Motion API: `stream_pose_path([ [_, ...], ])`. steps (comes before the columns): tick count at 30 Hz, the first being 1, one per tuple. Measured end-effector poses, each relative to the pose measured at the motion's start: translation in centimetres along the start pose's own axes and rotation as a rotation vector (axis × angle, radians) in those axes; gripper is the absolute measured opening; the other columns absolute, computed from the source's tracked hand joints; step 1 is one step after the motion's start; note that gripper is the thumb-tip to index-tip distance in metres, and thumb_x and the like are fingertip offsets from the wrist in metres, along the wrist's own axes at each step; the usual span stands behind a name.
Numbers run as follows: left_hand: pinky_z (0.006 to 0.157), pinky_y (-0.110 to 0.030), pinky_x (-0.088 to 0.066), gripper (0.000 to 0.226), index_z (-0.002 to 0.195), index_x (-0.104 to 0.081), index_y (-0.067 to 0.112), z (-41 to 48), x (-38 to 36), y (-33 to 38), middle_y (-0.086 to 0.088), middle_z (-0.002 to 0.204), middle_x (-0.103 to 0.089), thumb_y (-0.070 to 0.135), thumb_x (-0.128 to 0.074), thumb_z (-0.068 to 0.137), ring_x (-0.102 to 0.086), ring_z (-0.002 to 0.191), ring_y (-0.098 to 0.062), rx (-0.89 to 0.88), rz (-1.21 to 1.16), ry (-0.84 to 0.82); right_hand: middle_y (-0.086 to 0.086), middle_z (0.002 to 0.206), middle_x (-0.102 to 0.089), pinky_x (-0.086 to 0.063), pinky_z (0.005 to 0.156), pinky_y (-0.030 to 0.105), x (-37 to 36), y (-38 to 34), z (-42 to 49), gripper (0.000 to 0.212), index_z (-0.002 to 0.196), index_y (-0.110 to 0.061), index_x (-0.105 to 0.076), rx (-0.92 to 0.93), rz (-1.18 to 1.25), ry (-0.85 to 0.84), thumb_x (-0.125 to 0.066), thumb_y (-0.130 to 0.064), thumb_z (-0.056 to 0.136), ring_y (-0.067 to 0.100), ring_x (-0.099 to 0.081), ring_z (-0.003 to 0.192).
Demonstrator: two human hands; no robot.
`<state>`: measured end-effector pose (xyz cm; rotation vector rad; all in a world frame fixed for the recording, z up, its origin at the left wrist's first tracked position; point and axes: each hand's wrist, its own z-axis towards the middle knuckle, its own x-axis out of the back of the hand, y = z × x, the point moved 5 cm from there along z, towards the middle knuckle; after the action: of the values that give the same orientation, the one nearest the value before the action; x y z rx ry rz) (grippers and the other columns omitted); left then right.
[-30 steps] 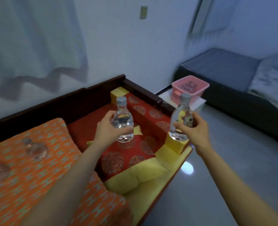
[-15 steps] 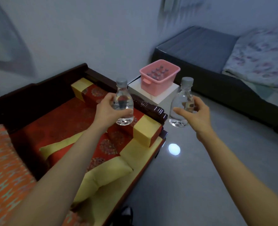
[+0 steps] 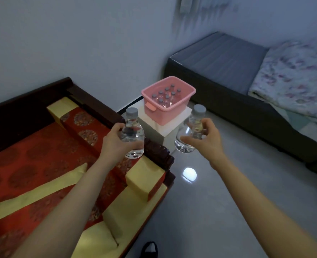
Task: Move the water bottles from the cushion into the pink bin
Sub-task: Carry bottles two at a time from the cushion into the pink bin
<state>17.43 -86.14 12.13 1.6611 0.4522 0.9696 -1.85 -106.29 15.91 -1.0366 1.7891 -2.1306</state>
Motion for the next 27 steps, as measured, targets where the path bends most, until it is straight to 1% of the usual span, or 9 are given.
stream_pose_path([
  [3,0.082,-0.044,-0.056,0.056,0.097,-0.056,0.029,3.7,-1.7,0.6,0.003,0.095,-0.069,0.035,-0.088,0.051,-0.067,0.086,-0.015,0.013,0.003,0.029,-0.008,0.106,-0.061,-0.051,0.079,0.031,1.0,0.4,4.3,0.062,0.110,-0.025,-0.053,-0.015,-0.010,-0.013,-0.087,-0.024,0.058,0.012,-0.058,0.098],
  [8,0.084,-0.044,-0.056,0.063,0.100,-0.057,0.029,9.5,-4.6,1.9,0.004,0.095,-0.070,0.040,-0.089,0.047,-0.068,0.086,-0.014,0.061,-0.002,0.055,-0.004,0.107,-0.062,-0.052,0.084,0.039,2.9,1.8,11.3,0.060,0.106,-0.027,-0.054,-0.029,-0.036,-0.035,-0.088,-0.025,0.057,0.017,-0.058,0.099],
  [11,0.084,-0.043,-0.056,0.067,0.100,-0.058,0.030,12.8,-6.7,2.7,0.004,0.097,-0.071,0.040,-0.091,0.043,-0.069,0.086,-0.013,0.067,-0.051,0.097,-0.003,0.106,-0.063,-0.052,0.081,0.035,4.3,2.9,16.1,0.062,0.108,-0.024,-0.054,-0.031,-0.049,-0.059,-0.088,-0.024,0.057,0.016,-0.059,0.097],
  [15,0.082,-0.032,-0.053,0.060,0.102,-0.058,0.024,16.8,-10.4,4.1,0.008,0.095,-0.069,0.024,-0.092,0.052,-0.066,0.084,-0.006,0.077,-0.049,0.140,-0.009,0.100,-0.062,-0.052,0.076,0.030,5.8,4.6,22.4,0.060,0.106,-0.027,-0.054,-0.031,-0.034,-0.095,-0.088,-0.022,0.057,0.011,-0.061,0.093],
  [18,0.083,-0.031,-0.053,0.062,0.101,-0.058,0.026,20.2,-14.1,4.8,0.007,0.098,-0.070,0.027,-0.093,0.050,-0.067,0.088,-0.008,0.104,-0.078,0.215,-0.014,0.094,-0.062,-0.048,0.069,0.020,7.0,5.6,27.9,0.052,0.095,-0.036,-0.053,-0.019,-0.003,-0.210,-0.087,-0.017,0.061,0.005,-0.062,0.087],
  [20,0.081,-0.028,-0.053,0.063,0.100,-0.056,0.029,22.2,-16.3,5.2,0.009,0.097,-0.069,0.029,-0.093,0.049,-0.067,0.088,-0.007,0.137,-0.093,0.260,-0.014,0.095,-0.063,-0.048,0.070,0.019,7.9,6.2,31.4,0.052,0.094,-0.037,-0.052,0.002,0.008,-0.277,-0.086,-0.014,0.062,0.004,-0.062,0.088],
  [22,0.076,-0.022,-0.051,0.059,0.093,-0.053,0.037,24.0,-18.5,6.1,0.014,0.093,-0.067,0.028,-0.093,0.050,-0.065,0.085,-0.003,0.150,-0.091,0.295,-0.013,0.099,-0.063,-0.050,0.074,0.023,8.7,6.7,34.7,0.055,0.100,-0.036,-0.053,0.021,0.007,-0.332,-0.086,-0.014,0.062,0.005,-0.062,0.092],
  [23,0.076,-0.022,-0.051,0.058,0.090,-0.052,0.038,25.0,-19.5,6.5,0.016,0.092,-0.066,0.027,-0.092,0.050,-0.065,0.085,-0.003,0.154,-0.090,0.306,-0.014,0.100,-0.063,-0.051,0.077,0.026,9.1,7.1,36.4,0.057,0.105,-0.033,-0.053,0.029,0.006,-0.350,-0.086,-0.014,0.062,0.006,-0.062,0.094],
  [27,0.083,-0.033,-0.055,0.058,0.093,-0.054,0.034,28.8,-22.5,7.1,0.013,0.093,-0.069,0.025,-0.092,0.050,-0.068,0.085,-0.008,0.175,-0.085,0.322,-0.013,0.103,-0.062,-0.051,0.084,0.034,9.9,8.4,41.8,0.064,0.113,-0.031,-0.051,0.036,0.018,-0.389,-0.085,-0.014,0.062,0.009,-0.061,0.098],
])
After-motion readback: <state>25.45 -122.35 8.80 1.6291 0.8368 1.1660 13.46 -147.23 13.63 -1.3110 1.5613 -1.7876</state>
